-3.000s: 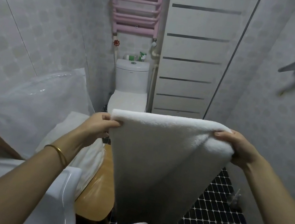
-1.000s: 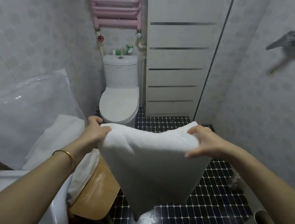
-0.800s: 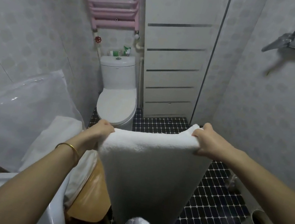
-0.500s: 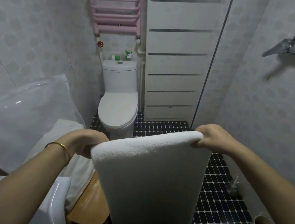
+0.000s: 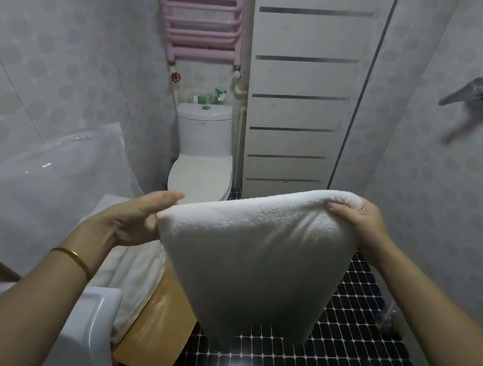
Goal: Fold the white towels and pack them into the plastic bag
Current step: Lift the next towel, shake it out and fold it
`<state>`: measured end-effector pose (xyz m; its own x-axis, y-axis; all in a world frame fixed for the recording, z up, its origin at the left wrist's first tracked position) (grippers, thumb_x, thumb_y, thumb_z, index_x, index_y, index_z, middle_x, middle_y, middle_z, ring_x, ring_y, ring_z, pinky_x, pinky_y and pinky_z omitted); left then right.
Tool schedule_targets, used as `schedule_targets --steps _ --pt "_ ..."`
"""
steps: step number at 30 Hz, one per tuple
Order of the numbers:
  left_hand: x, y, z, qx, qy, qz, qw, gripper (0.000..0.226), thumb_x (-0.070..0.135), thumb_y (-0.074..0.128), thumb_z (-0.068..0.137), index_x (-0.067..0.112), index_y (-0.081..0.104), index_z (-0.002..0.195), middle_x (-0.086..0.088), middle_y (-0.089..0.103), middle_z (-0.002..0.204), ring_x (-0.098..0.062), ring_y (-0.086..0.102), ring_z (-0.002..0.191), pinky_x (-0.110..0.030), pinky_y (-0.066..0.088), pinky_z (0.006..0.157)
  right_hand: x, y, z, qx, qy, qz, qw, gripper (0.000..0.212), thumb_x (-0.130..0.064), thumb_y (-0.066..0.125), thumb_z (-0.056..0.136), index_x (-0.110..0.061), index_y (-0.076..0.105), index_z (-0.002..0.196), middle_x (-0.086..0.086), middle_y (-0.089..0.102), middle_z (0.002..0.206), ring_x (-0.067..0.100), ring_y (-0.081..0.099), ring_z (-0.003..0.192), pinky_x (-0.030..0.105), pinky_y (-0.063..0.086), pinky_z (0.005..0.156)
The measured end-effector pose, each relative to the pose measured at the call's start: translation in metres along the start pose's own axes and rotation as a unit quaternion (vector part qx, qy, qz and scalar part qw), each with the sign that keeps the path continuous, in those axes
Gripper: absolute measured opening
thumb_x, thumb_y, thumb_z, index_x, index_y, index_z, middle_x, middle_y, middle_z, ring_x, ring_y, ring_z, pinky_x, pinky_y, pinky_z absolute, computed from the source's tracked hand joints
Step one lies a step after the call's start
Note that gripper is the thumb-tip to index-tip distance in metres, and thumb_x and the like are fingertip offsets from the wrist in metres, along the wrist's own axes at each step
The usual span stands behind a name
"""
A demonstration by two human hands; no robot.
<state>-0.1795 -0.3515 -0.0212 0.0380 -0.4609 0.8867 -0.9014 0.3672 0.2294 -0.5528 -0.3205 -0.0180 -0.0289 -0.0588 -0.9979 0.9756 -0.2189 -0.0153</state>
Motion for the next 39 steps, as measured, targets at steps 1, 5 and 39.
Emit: schedule_targets --steps 1,5,39 --pt "0.000 -0.005 -0.001 0.010 0.016 0.012 1.000 0.094 0.031 0.095 0.042 0.013 0.053 0.123 -0.011 0.058 0.119 -0.027 0.062 0.105 -0.035 0.055 0.075 -0.001 0.003 0.001 0.004 0.005 0.024 1.000 0.009 -0.009 0.072 0.078 -0.012 0.070 0.086 0.003 0.073 0.077 0.016 0.070 0.070 0.025 0.055 0.058" --pt "-0.003 -0.002 -0.009 0.029 0.039 0.211 0.976 0.089 0.012 0.084 0.050 0.026 0.041 0.127 -0.009 0.046 0.126 -0.026 0.056 0.110 -0.027 0.051 0.081 -0.009 0.017 0.007 0.010 0.018 0.076 0.997 0.005 -0.004 0.070 0.078 -0.008 0.068 0.079 0.005 0.072 0.068 0.019 0.069 0.061 0.027 0.055 0.052" --pt "-0.117 0.015 -0.004 0.172 -0.028 -0.050 0.983 0.041 0.040 0.063 0.085 0.017 0.061 0.118 -0.004 0.072 0.104 -0.023 0.068 0.095 -0.036 0.053 0.072 0.067 0.003 -0.010 -0.043 0.334 0.163 0.927 0.020 -0.025 0.054 0.094 -0.013 0.068 0.092 0.007 0.073 0.074 0.021 0.071 0.063 0.033 0.058 0.054"
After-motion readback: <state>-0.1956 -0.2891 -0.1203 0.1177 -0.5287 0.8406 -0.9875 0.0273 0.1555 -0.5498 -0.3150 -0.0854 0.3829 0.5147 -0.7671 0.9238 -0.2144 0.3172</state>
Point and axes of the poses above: each hand's wrist, its own z-axis towards the middle knuckle, its own y-axis out of the palm, x = y × z, the point moved 5 cm from there along z, towards the middle knuckle
